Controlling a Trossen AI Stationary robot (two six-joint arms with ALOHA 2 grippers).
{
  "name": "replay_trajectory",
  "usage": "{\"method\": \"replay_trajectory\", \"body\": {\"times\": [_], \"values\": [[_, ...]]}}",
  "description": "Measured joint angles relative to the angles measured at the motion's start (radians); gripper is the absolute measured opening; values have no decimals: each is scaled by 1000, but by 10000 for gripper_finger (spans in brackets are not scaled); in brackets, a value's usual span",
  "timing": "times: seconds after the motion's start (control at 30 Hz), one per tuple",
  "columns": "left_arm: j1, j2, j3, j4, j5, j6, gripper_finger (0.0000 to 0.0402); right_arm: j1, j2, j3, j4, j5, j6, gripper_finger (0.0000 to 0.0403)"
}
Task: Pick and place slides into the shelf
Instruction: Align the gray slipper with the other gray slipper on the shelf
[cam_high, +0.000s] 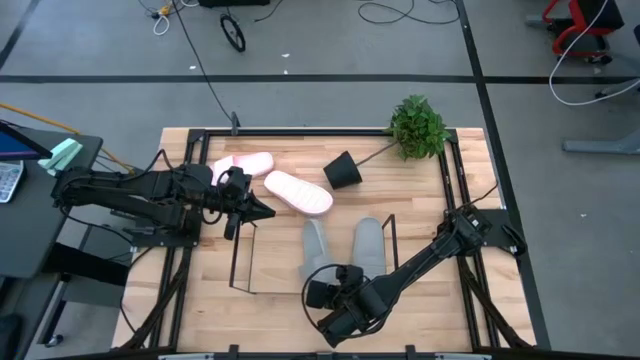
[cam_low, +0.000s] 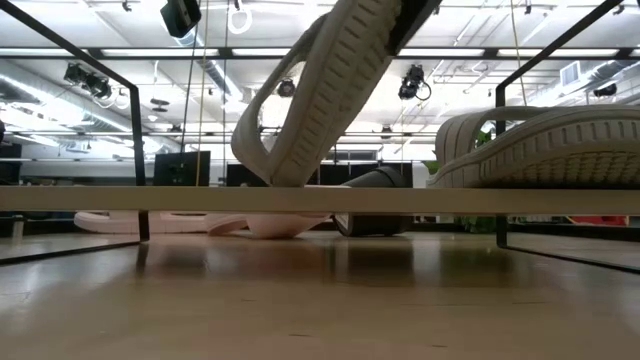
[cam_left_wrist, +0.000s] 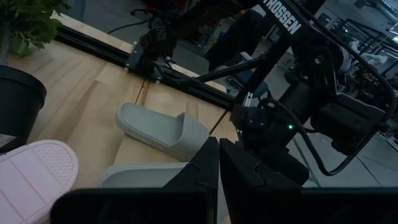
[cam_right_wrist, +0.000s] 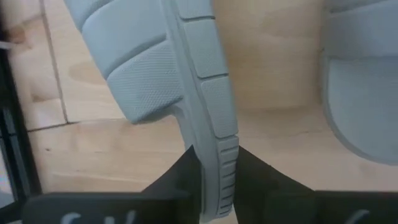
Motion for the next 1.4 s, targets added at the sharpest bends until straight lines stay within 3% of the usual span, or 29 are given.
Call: {"method": "replay_trajectory", "body": {"times": [0.4,0.9,1.13,1.4], "values": [[0,0,0,0,0,3,26,13,0,0,4,-77,-52,100],[0,0,0,0,0,3,28,3,0,1,-10,-177,-102,212],[0,0,0,-1,0,3,23,-20,-30,1,-29,-171,-136,216],[0,0,0,-2,-1,3,17,-65,-175,1,-112,-101,-300,215]]}}
